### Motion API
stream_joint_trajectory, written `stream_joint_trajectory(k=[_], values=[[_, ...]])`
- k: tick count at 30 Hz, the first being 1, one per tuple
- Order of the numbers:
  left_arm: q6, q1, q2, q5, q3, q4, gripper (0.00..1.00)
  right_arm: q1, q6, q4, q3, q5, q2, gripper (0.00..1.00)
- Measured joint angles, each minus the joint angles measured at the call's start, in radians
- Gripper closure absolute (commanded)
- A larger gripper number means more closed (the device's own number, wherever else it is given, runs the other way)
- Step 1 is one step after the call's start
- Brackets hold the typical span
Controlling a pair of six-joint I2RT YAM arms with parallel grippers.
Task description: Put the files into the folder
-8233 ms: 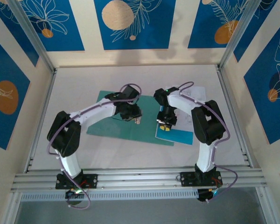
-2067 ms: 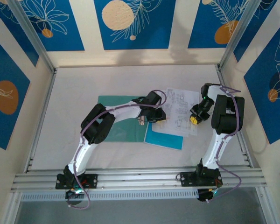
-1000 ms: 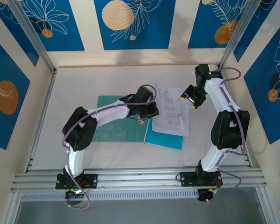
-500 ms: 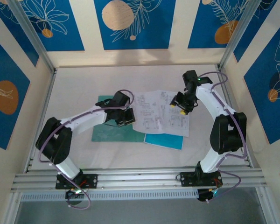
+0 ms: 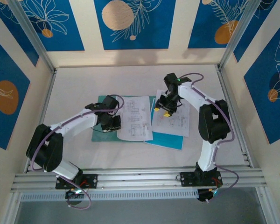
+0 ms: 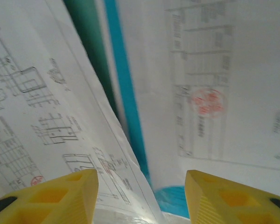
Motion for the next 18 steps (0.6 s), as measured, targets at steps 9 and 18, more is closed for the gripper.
stream_joint_trajectory(k=[9,18], values=[[0.037,0.023,-0.006,-0.027,-0.012,-0.034,1.0,0.063,0.0,0.027,0.139,-0.054,0.146,0.46],[0.045,0.026,-0.009,-0.03,-0.018,-0.034,1.0,0.095,-0.003,0.037,0.24,-0.072,0.277,0.45]])
